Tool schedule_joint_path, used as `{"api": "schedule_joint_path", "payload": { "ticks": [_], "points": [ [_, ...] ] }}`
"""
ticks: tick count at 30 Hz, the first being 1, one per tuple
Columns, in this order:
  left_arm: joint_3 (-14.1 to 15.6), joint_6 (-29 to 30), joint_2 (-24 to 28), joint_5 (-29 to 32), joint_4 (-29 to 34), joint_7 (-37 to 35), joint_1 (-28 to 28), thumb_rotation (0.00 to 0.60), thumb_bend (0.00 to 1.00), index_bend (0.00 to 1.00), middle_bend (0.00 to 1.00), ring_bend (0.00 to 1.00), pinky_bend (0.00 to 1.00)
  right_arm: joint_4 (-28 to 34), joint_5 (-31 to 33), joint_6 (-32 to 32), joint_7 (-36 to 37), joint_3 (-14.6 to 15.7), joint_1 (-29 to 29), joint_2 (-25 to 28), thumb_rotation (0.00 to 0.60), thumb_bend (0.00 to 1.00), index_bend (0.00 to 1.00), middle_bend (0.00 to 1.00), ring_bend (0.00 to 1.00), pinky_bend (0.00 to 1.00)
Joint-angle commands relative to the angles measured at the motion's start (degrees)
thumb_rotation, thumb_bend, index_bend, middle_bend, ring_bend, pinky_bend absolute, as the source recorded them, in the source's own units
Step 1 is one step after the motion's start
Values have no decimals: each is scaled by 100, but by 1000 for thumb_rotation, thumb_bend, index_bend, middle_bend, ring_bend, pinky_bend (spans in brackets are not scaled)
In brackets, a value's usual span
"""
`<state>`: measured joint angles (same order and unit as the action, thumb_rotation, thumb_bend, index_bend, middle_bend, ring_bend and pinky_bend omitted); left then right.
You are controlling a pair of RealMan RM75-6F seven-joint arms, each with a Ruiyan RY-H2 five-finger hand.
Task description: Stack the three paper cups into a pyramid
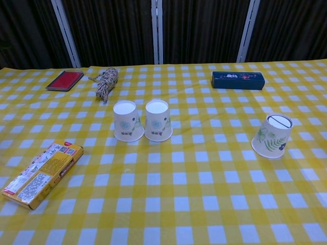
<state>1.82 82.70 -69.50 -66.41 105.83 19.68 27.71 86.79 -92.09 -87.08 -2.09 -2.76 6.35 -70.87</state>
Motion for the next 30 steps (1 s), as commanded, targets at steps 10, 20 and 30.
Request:
{"api": "schedule_joint_path", "payload": {
  "ticks": [10, 20, 30],
  "points": [
    [435, 845, 498, -986, -539, -1505, -1258, 600, 228, 0, 0, 0, 0, 840, 6, 578, -633, -27, 353, 141, 600, 86, 165, 0, 0, 64],
    [275, 709, 560, -1257, -473, -1444, -1423, 600, 228, 0, 0, 0, 0, 1756, 1405, 1958, -1317, -463, 1039, 498, 600, 88, 184, 0, 0, 75],
    [111, 598, 614, -1398, -449, -1482, -1574, 600, 229, 0, 0, 0, 0, 1636, 2132, 2305, -1714, -532, 1357, 204, 600, 88, 232, 6, 0, 81]
  ]
}}
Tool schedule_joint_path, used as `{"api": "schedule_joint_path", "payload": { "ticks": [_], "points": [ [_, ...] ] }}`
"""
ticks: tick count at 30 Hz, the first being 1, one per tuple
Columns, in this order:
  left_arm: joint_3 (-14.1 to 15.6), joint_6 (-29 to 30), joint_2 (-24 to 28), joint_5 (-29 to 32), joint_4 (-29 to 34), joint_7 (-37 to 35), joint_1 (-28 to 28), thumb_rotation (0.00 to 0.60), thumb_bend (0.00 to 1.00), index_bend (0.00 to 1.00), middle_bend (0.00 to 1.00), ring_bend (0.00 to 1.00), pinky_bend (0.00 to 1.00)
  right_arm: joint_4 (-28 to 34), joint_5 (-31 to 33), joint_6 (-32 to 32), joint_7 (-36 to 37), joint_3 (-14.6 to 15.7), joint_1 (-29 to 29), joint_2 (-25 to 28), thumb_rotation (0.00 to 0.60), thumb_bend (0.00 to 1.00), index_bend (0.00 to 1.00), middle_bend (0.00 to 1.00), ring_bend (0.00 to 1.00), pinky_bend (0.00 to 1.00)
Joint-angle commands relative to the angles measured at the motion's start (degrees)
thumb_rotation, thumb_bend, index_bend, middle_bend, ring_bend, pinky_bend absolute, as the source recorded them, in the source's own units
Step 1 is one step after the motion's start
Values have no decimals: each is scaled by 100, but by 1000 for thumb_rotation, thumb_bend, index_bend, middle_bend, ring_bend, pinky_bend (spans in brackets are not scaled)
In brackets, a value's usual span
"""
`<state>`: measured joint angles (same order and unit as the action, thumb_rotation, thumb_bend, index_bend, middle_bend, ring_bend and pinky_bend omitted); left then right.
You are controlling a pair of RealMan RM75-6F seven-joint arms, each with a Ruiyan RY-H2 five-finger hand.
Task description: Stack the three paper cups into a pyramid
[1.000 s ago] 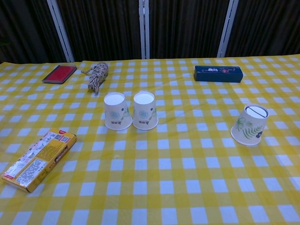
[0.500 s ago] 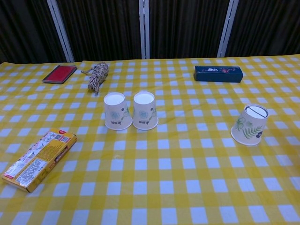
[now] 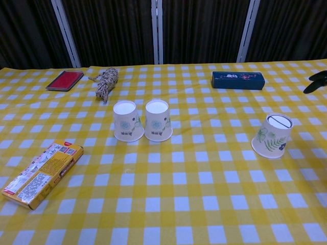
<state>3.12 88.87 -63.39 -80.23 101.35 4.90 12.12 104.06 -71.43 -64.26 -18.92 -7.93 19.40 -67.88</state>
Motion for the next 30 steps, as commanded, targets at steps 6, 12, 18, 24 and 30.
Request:
{"api": "schedule_joint_path", "payload": {
  "ticks": [6, 12, 18, 24, 30],
  "points": [
    [-109, -87, 5, -52, -9, -9, -69, 600, 229, 0, 0, 0, 0, -374, 233, 104, -69, -43, 200, -344, 600, 94, 242, 15, 0, 87],
    [-194, -163, 17, -88, -22, -45, -120, 600, 228, 0, 0, 0, 0, -653, 557, 283, -248, -70, 397, -560, 600, 95, 206, 16, 0, 87],
    [-264, -235, 6, -115, -44, -52, -147, 600, 228, 0, 0, 0, 0, -937, 842, 401, -259, -130, 542, -733, 600, 110, 217, 16, 0, 95],
    [-322, -291, 8, -135, -51, -72, -178, 600, 228, 0, 0, 0, 0, -1148, 1003, 493, -271, -140, 662, -866, 600, 154, 244, 26, 0, 110],
    [-386, -368, 9, -132, -69, -98, -197, 600, 228, 0, 0, 0, 0, -1110, 1021, 454, -333, -137, 754, -931, 600, 193, 270, 37, 0, 129]
  ]
}}
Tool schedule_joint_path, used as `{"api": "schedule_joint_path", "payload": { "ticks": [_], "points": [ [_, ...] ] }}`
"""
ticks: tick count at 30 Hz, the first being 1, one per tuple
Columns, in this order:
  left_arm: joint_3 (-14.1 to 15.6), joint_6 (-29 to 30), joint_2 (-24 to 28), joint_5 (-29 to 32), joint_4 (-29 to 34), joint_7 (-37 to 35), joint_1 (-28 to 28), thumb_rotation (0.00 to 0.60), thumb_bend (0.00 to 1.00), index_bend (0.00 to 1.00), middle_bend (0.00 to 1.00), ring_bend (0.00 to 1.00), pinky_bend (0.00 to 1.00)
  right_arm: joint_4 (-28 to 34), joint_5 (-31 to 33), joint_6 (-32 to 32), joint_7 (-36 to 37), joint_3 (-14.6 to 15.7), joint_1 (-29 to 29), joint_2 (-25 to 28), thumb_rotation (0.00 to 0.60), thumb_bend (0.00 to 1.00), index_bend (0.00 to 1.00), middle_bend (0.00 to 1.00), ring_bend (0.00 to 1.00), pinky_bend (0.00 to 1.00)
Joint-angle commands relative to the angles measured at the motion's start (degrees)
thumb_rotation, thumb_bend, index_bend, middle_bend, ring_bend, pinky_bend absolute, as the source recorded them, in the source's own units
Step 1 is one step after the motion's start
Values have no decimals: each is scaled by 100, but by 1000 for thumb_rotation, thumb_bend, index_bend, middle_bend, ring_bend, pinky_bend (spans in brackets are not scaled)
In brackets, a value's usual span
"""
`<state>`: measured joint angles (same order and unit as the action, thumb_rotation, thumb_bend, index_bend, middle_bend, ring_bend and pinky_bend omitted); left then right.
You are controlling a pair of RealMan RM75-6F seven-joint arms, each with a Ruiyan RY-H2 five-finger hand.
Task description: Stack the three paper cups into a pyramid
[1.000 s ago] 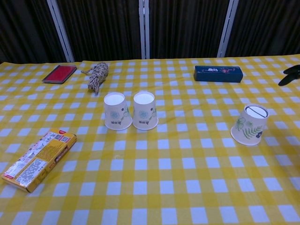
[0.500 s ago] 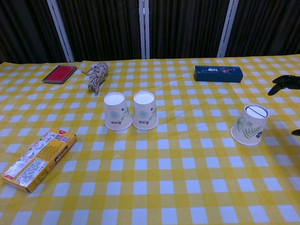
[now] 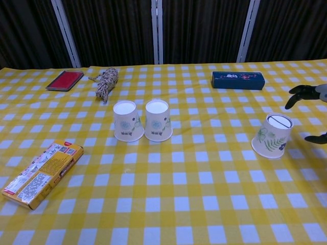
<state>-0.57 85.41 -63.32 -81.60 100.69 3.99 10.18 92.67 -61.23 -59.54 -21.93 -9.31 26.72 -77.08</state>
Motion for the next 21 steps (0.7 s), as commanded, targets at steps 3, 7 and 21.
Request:
{"api": "schedule_joint_path", "payload": {
  "ticks": [3, 7, 21],
  "points": [
    [-47, -48, 3, 6, -9, -9, -15, 600, 228, 0, 0, 0, 0, 115, 22, -53, -116, 6, 68, -30, 600, 201, 274, 39, 0, 133],
    [-70, -71, 9, -9, -13, -21, -28, 600, 228, 0, 0, 0, 0, 179, 92, -66, -244, 14, 132, -77, 600, 210, 278, 40, 0, 134],
    [-139, -131, 19, -61, -20, -60, -73, 600, 229, 0, 0, 0, 0, -37, 289, -85, -320, 51, 277, -350, 600, 306, 323, 66, 0, 150]
  ]
}}
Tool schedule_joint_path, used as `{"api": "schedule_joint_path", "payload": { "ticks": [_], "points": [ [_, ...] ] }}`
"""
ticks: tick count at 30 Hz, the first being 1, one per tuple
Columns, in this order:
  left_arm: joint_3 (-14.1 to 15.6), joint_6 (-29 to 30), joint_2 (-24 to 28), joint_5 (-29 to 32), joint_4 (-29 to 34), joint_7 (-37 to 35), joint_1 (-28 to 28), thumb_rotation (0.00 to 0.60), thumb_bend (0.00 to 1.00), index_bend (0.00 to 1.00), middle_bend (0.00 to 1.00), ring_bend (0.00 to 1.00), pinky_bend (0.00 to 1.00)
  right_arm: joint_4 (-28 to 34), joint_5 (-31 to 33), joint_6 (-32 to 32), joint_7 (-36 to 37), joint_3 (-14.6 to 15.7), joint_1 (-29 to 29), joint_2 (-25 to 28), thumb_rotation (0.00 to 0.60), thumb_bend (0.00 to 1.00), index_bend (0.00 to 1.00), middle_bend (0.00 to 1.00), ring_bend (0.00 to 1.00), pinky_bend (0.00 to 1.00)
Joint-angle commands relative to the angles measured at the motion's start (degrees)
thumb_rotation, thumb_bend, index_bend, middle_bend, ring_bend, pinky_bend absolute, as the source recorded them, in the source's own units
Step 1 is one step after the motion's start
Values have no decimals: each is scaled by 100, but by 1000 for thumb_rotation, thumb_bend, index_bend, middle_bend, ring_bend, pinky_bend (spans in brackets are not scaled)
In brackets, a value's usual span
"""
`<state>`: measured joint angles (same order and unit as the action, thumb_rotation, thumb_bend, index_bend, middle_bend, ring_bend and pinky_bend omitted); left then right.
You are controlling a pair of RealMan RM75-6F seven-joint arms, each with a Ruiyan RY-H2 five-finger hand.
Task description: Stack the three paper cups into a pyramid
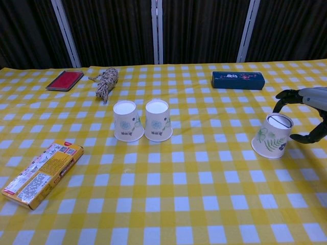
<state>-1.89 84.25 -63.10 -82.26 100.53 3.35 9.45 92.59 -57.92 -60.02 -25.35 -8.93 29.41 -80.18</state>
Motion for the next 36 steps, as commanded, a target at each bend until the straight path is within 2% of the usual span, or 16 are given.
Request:
{"api": "schedule_joint_path", "payload": {
  "ticks": [1, 8, 13, 23, 30, 36],
  "points": [
    [-10, -27, -5, 7, -4, 7, 1, 600, 229, 0, 0, 0, 0, -31, -81, -64, 41, 18, 8, -61, 600, 326, 344, 75, 0, 157],
    [-45, -51, 3, -3, -1, 1, -20, 600, 228, 0, 0, 0, 0, 193, -377, -335, 53, 12, 13, -95, 600, 365, 419, 119, 0, 187],
    [-65, -42, 17, -18, -1, -25, -42, 600, 228, 0, 0, 0, 0, 504, -455, -464, -19, -55, 47, -17, 600, 365, 423, 123, 0, 193],
    [-116, -95, 45, 10, -35, -126, -52, 600, 228, 0, 0, 0, 0, 1497, -500, -668, -514, -398, 374, 59, 600, 364, 444, 136, 0, 204],
    [-168, -130, 49, 73, -85, -189, -56, 600, 228, 0, 0, 0, 0, 1979, -113, -828, -1432, -670, 850, -276, 600, 363, 449, 137, 0, 206],
    [-176, -139, 67, 46, -107, -256, -69, 600, 228, 0, 0, 0, 0, 1925, 367, -930, -1896, -906, 1293, -730, 600, 363, 453, 137, 0, 212]
  ]
}}
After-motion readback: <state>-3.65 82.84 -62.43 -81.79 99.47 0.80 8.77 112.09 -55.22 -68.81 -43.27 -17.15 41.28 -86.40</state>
